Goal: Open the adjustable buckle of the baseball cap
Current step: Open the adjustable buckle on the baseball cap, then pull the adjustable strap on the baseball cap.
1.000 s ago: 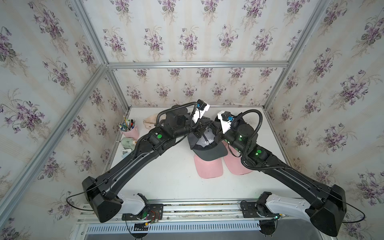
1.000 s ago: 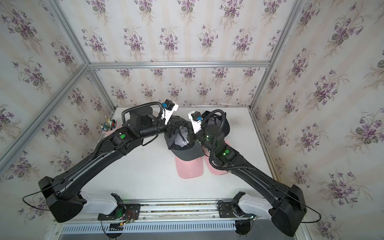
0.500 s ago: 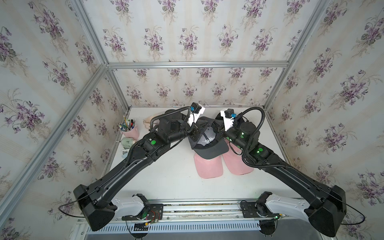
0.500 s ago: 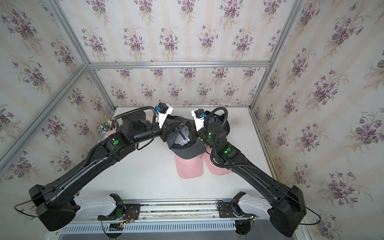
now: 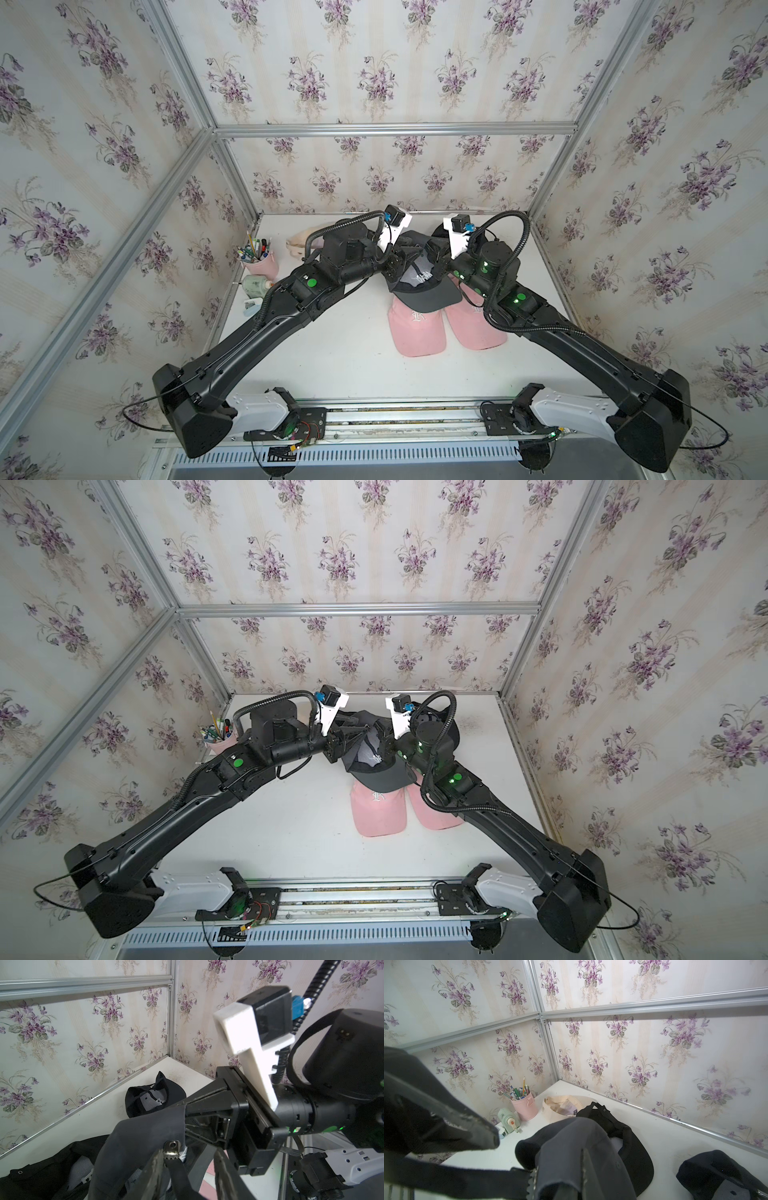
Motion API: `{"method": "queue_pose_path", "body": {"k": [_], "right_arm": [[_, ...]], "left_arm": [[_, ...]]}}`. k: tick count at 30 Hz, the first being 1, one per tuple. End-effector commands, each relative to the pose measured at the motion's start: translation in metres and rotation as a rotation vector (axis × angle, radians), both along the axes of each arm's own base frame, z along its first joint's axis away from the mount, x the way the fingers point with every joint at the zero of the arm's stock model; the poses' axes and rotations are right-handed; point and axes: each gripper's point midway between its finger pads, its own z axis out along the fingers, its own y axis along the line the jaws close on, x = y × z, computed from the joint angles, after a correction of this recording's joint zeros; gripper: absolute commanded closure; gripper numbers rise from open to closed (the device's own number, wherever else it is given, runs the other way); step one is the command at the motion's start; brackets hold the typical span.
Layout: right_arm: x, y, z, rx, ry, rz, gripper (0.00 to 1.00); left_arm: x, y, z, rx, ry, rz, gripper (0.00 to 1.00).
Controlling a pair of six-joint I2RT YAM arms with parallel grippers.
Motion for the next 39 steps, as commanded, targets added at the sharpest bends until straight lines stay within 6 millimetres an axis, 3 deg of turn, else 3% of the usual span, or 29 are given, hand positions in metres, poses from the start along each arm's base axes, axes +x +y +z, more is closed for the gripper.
{"method": "queue_pose_path", "body": {"k": [1,2,10,14,19,25,31,39], "right_arm": [[-0.001,0.002,0.009,0.02,-0.017,0.013,1.0],[-0.001,0.002,0.009,0.019,-0.016,0.013,1.0],[0.003,0.004,0.008,0.014,0.008,0.018,1.0],[0.006,0.003,0.009,0.023,0.019,0.023,1.0],[0.009,0.006,0.009,0.031,0.034,0.038,1.0],[0.008,0.008,0.011,0.042,0.044,0.057,1.0],[0.006,0.008,0.013,0.041,0.049,0.066,1.0],[0.0,0.006,0.012,0.055,0.064,0.072,1.0]], "left_arm": [[0.0,0.0,0.021,-0.033,-0.065,-0.003,0.45],[0.001,0.002,0.025,-0.032,-0.083,0.009,0.4],[-0.008,0.032,0.058,-0.042,-0.206,0.1,0.32],[-0.012,0.049,0.055,-0.031,-0.225,0.161,0.32],[-0.016,0.059,0.033,0.003,-0.2,0.187,0.34],[-0.018,0.054,0.003,0.028,-0.159,0.154,0.43],[-0.009,0.038,-0.026,0.052,-0.125,0.115,0.39],[0.007,0.005,-0.039,0.111,-0.176,0.084,0.36]]}}
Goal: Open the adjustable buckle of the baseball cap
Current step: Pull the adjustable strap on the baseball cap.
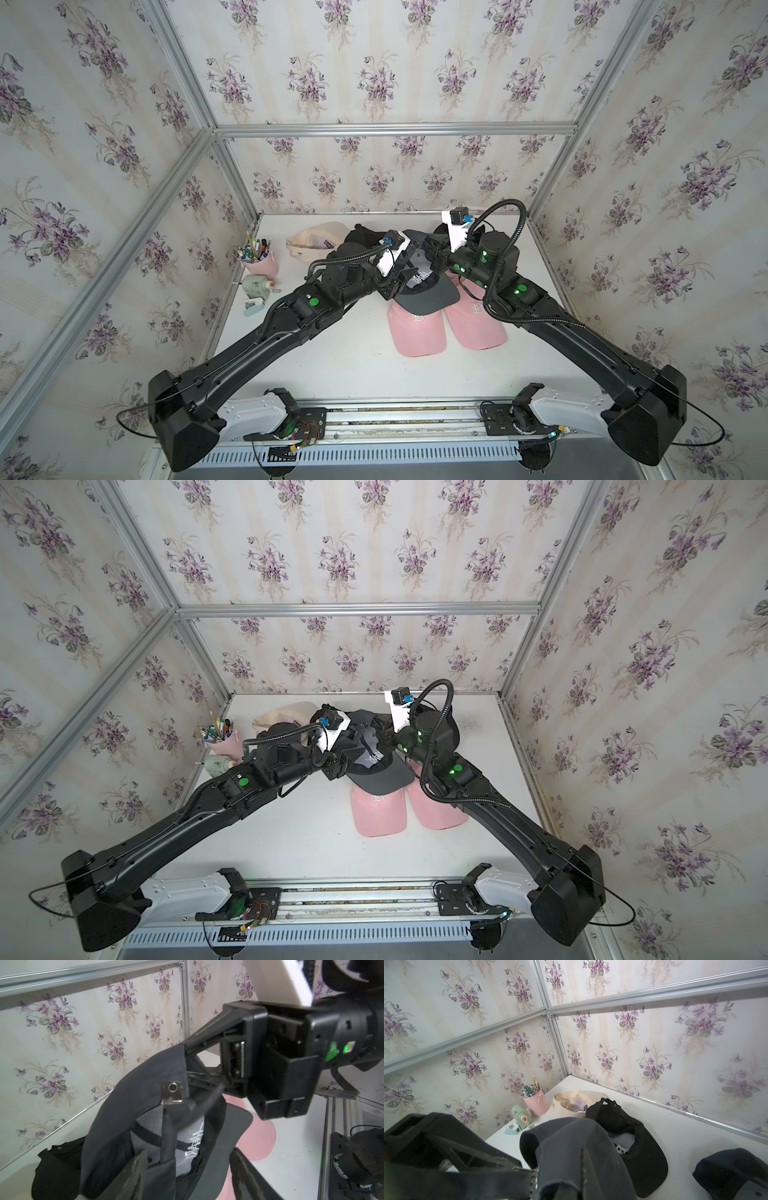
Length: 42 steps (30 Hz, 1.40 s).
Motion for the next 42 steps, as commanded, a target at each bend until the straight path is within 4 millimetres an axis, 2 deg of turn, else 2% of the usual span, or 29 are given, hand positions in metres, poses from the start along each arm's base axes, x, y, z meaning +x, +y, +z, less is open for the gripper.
{"method": "queue_pose_path", "body": {"k": [1,9,16,18,19,21,25,35,39,42], "right_arm": [[-0.005,0.0,0.01,0.036,-0.013,0.016,1.0],[-0.008,0.001,0.011,0.044,-0.007,0.032,1.0],[-0.01,0.003,0.01,0.044,-0.003,0.046,1.0],[-0.01,0.003,0.01,0.042,0.0,0.049,1.0],[-0.01,0.003,0.009,0.042,0.0,0.05,1.0],[-0.011,0.003,0.008,0.04,0.003,0.051,1.0],[-0.012,0.003,0.009,0.039,-0.002,0.052,1.0],[-0.012,0.004,0.007,0.001,-0.021,0.063,1.0],[-0.012,0.007,-0.002,-0.034,-0.023,0.083,1.0],[-0.012,0.009,-0.008,-0.062,-0.025,0.092,1.0]], "left_arm": [[0.012,-0.007,0.017,-0.03,-0.09,0.013,0.36],[0.026,-0.015,0.011,-0.017,-0.124,0.023,0.35],[0.035,-0.015,0.008,-0.006,-0.14,0.057,0.37],[0.035,-0.017,0.008,-0.002,-0.142,0.049,0.44],[0.034,-0.017,0.008,-0.001,-0.14,0.044,0.53],[0.034,-0.018,0.007,0.002,-0.137,0.037,0.64],[0.031,-0.017,0.004,0.021,-0.128,0.028,0.78],[0.019,-0.012,0.003,0.049,-0.11,-0.003,0.93],[0.013,-0.012,0.009,0.048,-0.109,-0.028,0.99],[0.009,-0.012,0.013,0.045,-0.107,-0.048,1.0]]}}
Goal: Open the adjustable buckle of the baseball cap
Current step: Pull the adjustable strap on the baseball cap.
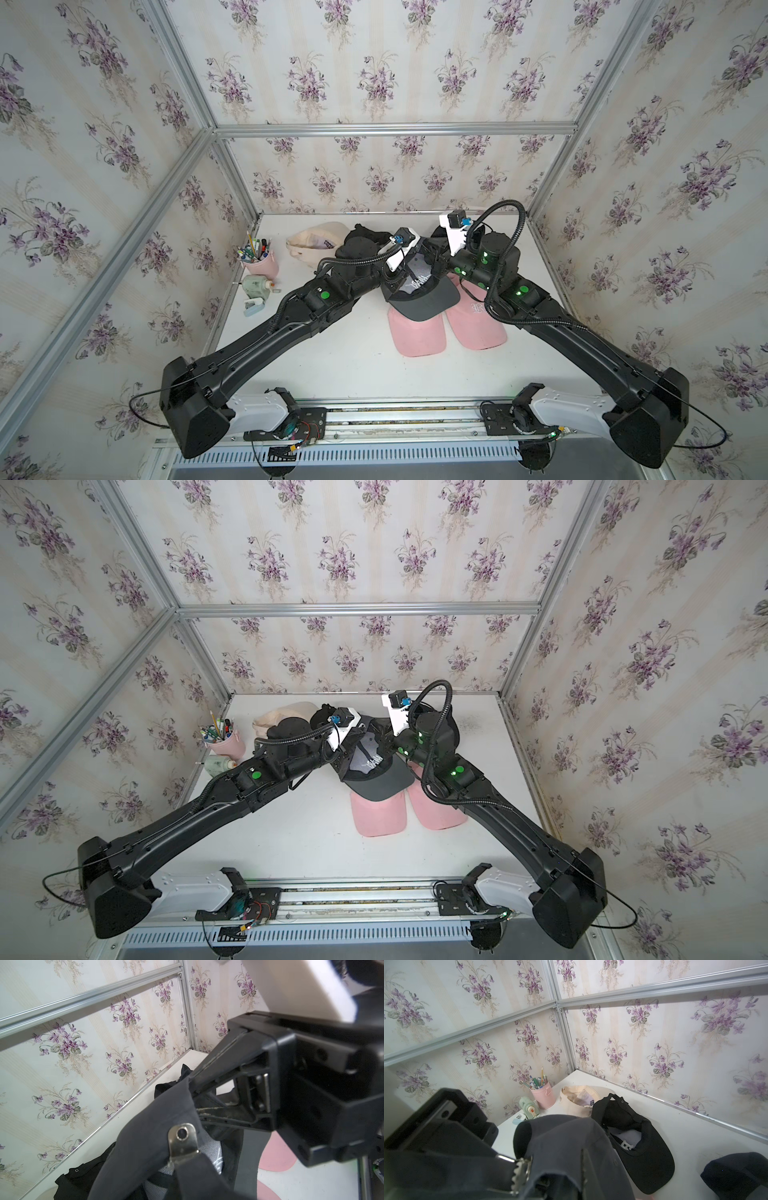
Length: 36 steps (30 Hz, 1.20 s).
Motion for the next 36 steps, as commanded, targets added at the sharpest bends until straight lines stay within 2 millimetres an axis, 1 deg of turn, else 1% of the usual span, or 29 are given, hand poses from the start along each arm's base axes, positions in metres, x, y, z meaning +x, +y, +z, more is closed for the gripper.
{"method": "queue_pose_path", "body": {"k": [1,4,7,12,19,23,27,30,31,36], "right_arm": [[-0.002,0.003,-0.002,-0.033,-0.031,0.027,1.0],[-0.006,0.004,-0.004,-0.054,-0.064,0.052,1.0],[-0.017,0.006,-0.01,-0.089,-0.127,0.107,0.99],[-0.028,0.008,-0.015,-0.135,-0.187,0.169,0.92],[-0.035,0.011,-0.024,-0.146,-0.217,0.216,0.78],[-0.039,0.01,-0.022,-0.128,-0.247,0.218,0.71],[-0.044,0.009,-0.017,-0.12,-0.286,0.229,0.66],[-0.044,0.006,-0.012,-0.127,-0.314,0.212,0.63],[-0.043,0.005,-0.011,-0.133,-0.324,0.195,0.62],[-0.038,-0.009,-0.005,-0.163,-0.387,0.109,0.62]], "left_arm": [[-0.007,-0.003,0.007,-0.006,-0.005,-0.044,1.0],[-0.013,-0.004,0.011,-0.007,0.001,-0.073,1.0],[-0.02,-0.007,0.014,-0.002,0.017,-0.109,1.0],[-0.03,-0.01,0.019,0.005,0.049,-0.166,1.0],[-0.034,-0.012,0.021,0.022,0.081,-0.186,1.0],[-0.037,-0.013,0.024,0.021,0.095,-0.198,1.0],[-0.037,-0.015,0.021,0.031,0.118,-0.207,1.0],[-0.036,-0.015,0.018,0.042,0.134,-0.205,1.0],[-0.04,-0.018,0.018,0.039,0.144,-0.233,1.0],[-0.042,-0.02,0.015,0.065,0.178,-0.254,1.0]]}}
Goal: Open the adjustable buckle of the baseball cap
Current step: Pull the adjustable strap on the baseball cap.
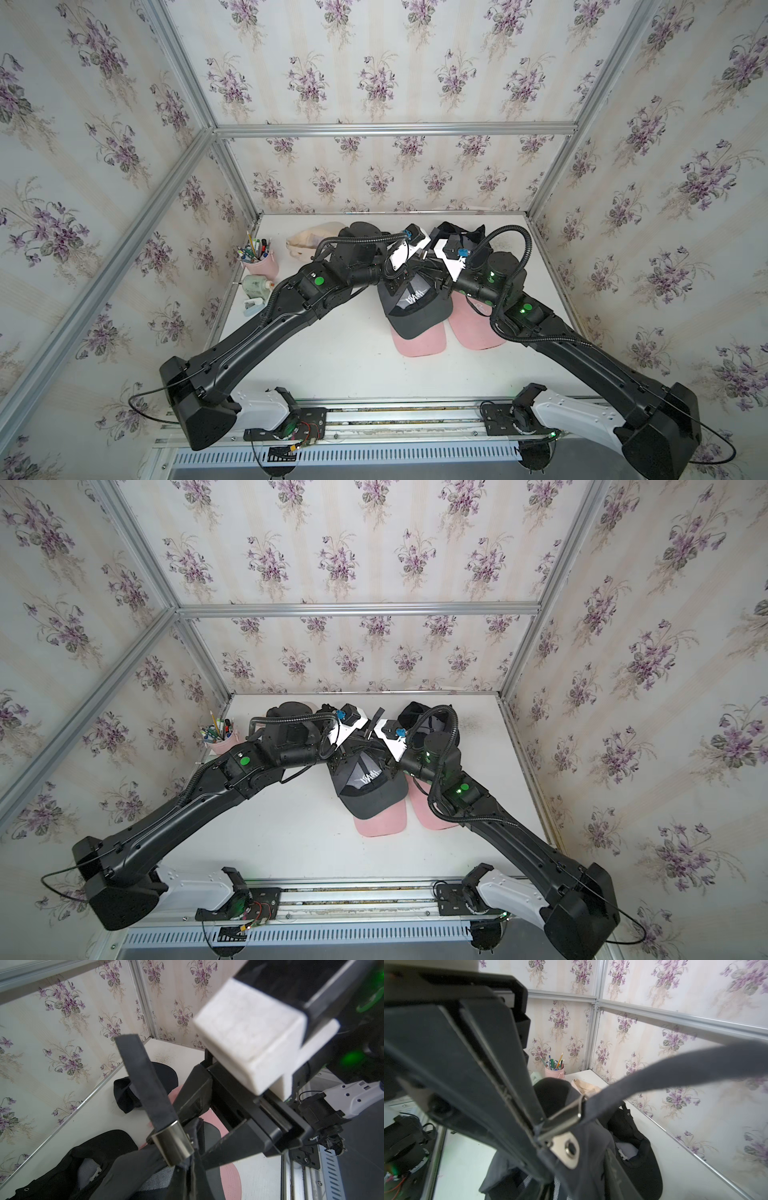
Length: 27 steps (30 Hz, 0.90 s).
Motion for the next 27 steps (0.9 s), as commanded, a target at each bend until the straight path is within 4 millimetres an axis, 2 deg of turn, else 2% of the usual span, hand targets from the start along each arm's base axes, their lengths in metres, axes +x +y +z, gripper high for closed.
{"method": "queue_pose_path", "body": {"k": [1,9,15,16,18,24,27], "right_arm": [[0.006,-0.01,0.016,-0.001,-0.109,-0.074,0.63],[0.012,-0.023,0.015,-0.07,-0.165,-0.152,0.72],[0.006,-0.02,0.018,-0.055,-0.182,-0.117,0.81],[0.005,-0.02,0.019,-0.045,-0.184,-0.114,0.84],[0.005,-0.022,0.021,0.002,-0.173,-0.123,0.9],[0.002,-0.029,0.028,0.191,-0.135,-0.152,0.99],[0.002,-0.037,0.034,0.268,-0.132,-0.18,1.0]], "left_arm": [[-0.006,-0.002,-0.002,0.016,0.021,-0.04,1.0],[-0.008,-0.004,-0.008,0.029,0.079,-0.068,1.0],[-0.007,-0.006,-0.008,0.03,0.112,-0.073,1.0],[-0.002,-0.012,-0.019,0.049,0.14,-0.074,1.0],[0.0,-0.014,-0.02,0.046,0.153,-0.075,1.0],[0.004,-0.021,-0.022,0.018,0.187,-0.067,1.0],[0.006,-0.023,-0.026,0.011,0.206,-0.058,1.0]]}}
